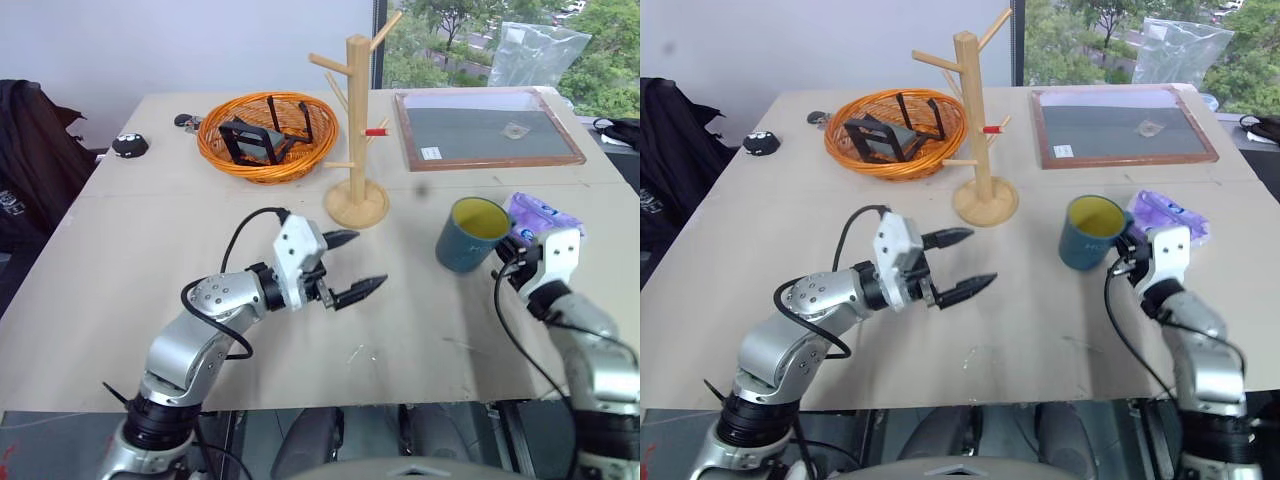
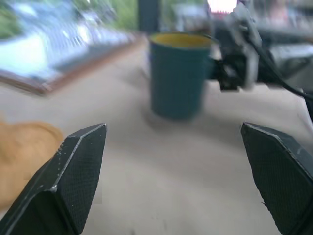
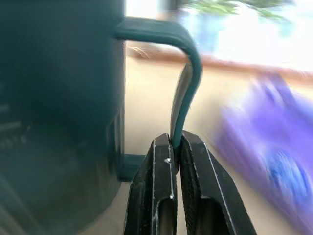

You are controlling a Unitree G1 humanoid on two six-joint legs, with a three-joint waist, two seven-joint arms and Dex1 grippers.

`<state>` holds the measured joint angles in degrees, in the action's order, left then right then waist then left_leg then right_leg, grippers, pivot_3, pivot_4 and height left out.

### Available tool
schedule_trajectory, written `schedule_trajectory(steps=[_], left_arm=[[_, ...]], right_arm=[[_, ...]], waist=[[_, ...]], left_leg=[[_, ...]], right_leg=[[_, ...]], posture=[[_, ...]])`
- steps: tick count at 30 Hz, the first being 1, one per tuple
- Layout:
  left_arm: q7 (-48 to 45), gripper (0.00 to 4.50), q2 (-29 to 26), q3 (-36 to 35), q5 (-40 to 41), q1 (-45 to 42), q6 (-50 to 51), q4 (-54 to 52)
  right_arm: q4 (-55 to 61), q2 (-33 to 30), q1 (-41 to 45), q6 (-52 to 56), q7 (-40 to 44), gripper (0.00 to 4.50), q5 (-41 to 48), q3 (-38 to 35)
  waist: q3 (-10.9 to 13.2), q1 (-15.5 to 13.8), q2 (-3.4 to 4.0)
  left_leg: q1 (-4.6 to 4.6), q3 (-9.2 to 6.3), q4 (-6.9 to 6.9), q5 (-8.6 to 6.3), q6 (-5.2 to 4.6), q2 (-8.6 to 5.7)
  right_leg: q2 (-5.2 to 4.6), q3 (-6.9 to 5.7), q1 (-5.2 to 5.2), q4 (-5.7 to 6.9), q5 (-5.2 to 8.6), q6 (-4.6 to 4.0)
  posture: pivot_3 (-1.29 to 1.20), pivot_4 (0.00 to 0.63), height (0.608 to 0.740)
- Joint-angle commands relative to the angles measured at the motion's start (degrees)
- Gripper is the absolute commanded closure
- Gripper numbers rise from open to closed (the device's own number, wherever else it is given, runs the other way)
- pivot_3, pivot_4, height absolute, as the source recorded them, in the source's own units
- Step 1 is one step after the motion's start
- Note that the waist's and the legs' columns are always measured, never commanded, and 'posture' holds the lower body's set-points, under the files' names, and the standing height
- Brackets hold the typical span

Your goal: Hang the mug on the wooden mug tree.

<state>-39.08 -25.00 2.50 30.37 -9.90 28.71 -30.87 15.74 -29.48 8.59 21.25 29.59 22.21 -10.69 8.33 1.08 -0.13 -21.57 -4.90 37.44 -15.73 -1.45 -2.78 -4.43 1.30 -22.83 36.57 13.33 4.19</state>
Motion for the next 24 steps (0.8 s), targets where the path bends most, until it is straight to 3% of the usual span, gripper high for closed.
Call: schedule_trajectory(steps=[1, 4, 9, 16, 24], left_arm=[[1.72, 0.0, 2.5, -3.51, 2.06, 3.86, -4.35, -2.85], [3.48, 0.0, 5.59, -6.37, 2.09, 6.57, -9.36, -3.0], [5.04, 0.0, 6.9, -8.83, 0.66, 9.56, -14.15, -3.32], [8.66, 0.0, 8.4, -10.0, 0.1, 7.26, -17.95, -3.83], [9.85, 0.0, 9.15, -8.85, -0.32, 7.93, -19.91, -2.9]], right_arm=[[5.21, -8.34, 8.21, 9.81, 8.95, 4.42, 7.34, 1.16], [3.3, -15.04, 18.53, 16.73, 13.83, 4.42, 8.35, 4.88], [-2.17, -18.74, 34.15, 21.86, 21.7, 4.42, 7.21, 13.03], [-17.16, -15.64, 51.85, 19.07, 30.73, 4.42, -1.81, 25.91], [-36.15, -8.4, 63.3, 10.55, 32.7, 4.42, -11.99, 30.14]], waist=[[0.01, 0.02, -0.01], [0.1, -0.34, -0.11], [0.19, -0.7, -0.28], [0.29, -0.93, -0.42], [0.31, -0.24, -0.42]], left_leg=[[0.0, 0.0, 0.01, -0.01, -0.01, 0.02], [-0.09, -0.04, 0.04, -0.01, -0.02, 0.02], [-0.18, -0.14, 0.05, -0.01, -0.02, -0.01], [-0.52, -0.22, 0.06, 0.13, 0.23, -0.04], [-1.12, -0.05, 0.13, 0.14, 0.26, -0.06]], right_leg=[[0.02, 0.0, 0.0, -0.01, 0.0, 0.0], [-0.02, -0.08, -0.01, -0.08, 0.0, -0.01], [-0.11, -0.25, 0.01, -0.23, -0.01, -0.02], [-0.16, -0.36, -0.25, -0.39, -0.03, -0.01], [-0.17, -0.18, -1.0, -0.17, -0.05, -0.01]], posture=[[0.0, 0.15, 0.74], [0.0, 0.15, 0.74], [0.0, 0.15, 0.74], [0.0, 0.15, 0.74], [0.0, 0.15, 0.74]])
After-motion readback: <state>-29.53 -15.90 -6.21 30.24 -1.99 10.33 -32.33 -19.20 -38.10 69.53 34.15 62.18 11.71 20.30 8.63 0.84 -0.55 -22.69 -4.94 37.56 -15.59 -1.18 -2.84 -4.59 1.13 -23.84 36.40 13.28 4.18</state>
